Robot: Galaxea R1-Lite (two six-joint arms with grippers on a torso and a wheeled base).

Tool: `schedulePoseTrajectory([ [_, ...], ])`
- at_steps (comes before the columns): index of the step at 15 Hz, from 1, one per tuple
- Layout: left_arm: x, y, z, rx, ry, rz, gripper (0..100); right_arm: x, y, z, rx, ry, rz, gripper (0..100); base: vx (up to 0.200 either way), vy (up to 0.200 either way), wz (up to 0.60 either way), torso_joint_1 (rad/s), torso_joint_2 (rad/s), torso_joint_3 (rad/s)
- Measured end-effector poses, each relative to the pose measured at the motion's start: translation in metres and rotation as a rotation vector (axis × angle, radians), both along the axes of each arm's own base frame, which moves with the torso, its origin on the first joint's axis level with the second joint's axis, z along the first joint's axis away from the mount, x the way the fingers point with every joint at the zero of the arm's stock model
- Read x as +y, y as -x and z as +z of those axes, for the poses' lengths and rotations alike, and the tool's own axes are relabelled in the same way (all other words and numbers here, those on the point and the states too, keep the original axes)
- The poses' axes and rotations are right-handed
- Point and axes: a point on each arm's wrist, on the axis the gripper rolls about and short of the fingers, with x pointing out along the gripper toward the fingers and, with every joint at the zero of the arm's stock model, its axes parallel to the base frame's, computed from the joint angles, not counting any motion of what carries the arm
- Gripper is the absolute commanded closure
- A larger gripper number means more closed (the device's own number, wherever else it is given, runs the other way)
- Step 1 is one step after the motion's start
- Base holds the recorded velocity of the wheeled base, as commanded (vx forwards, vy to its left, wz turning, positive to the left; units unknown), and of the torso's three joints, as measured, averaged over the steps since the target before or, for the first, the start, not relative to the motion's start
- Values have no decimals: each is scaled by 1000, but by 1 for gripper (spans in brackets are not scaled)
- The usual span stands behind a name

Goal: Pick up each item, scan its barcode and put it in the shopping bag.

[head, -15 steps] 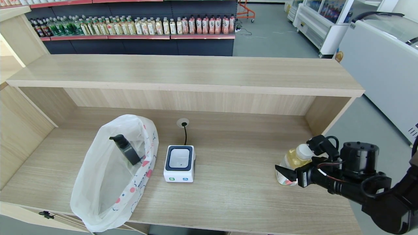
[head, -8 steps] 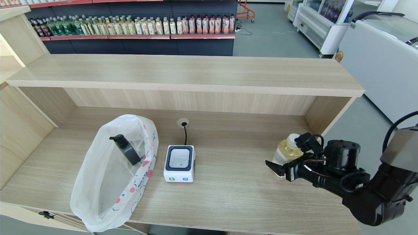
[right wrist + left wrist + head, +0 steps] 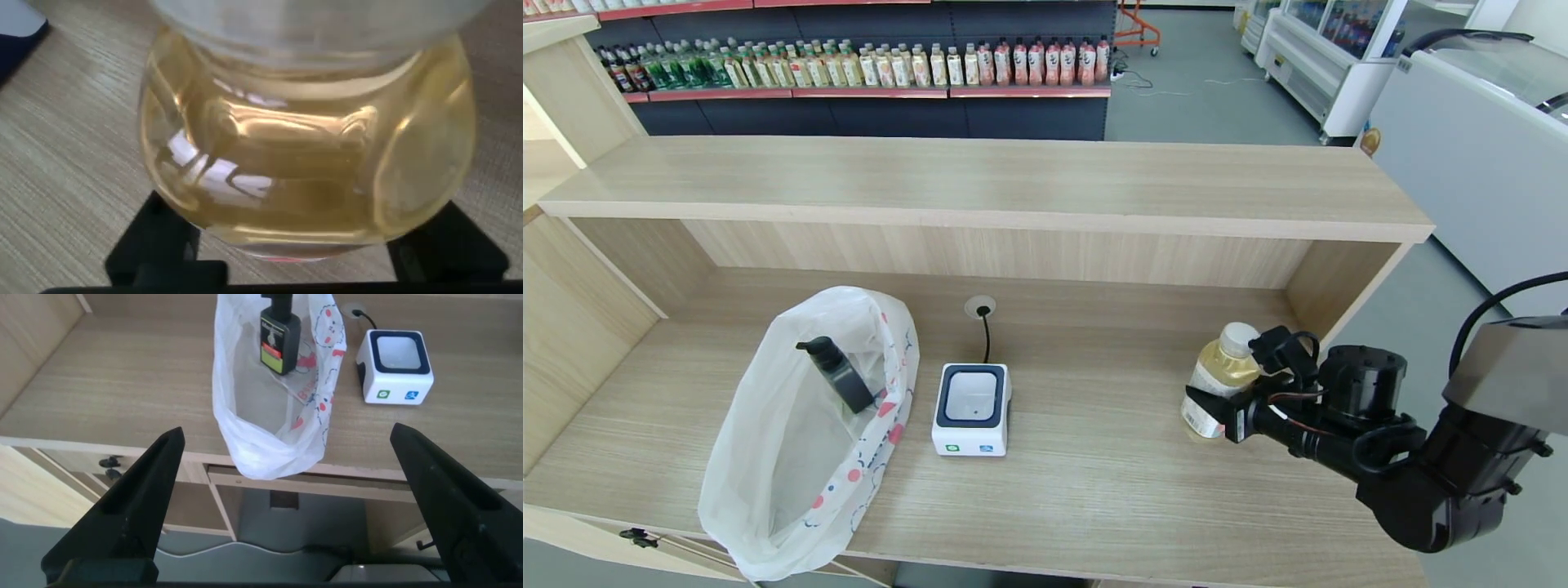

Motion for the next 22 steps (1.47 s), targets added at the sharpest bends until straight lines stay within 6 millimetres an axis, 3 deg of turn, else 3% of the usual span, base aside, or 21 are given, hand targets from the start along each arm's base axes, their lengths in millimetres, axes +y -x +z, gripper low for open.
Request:
schedulePoseTrajectory([
  [5,0,0,0,0,0,0,0,3,-9,4,-23,-8,17,100,0,0,0,0,0,0],
  [9,0,0,0,0,0,0,0,3,0,18,40,-136,94,100,0,0,0,0,0,0],
  [14,0,0,0,0,0,0,0,4,52,52,283,-341,399,100,0,0,0,0,0,0],
  [17,0,0,0,0,0,0,0,23,81,72,354,-407,549,100,0,0,0,0,0,0],
  [22,0,0,0,0,0,-1,0,54,100,79,379,-401,740,100,0,0,0,0,0,0],
])
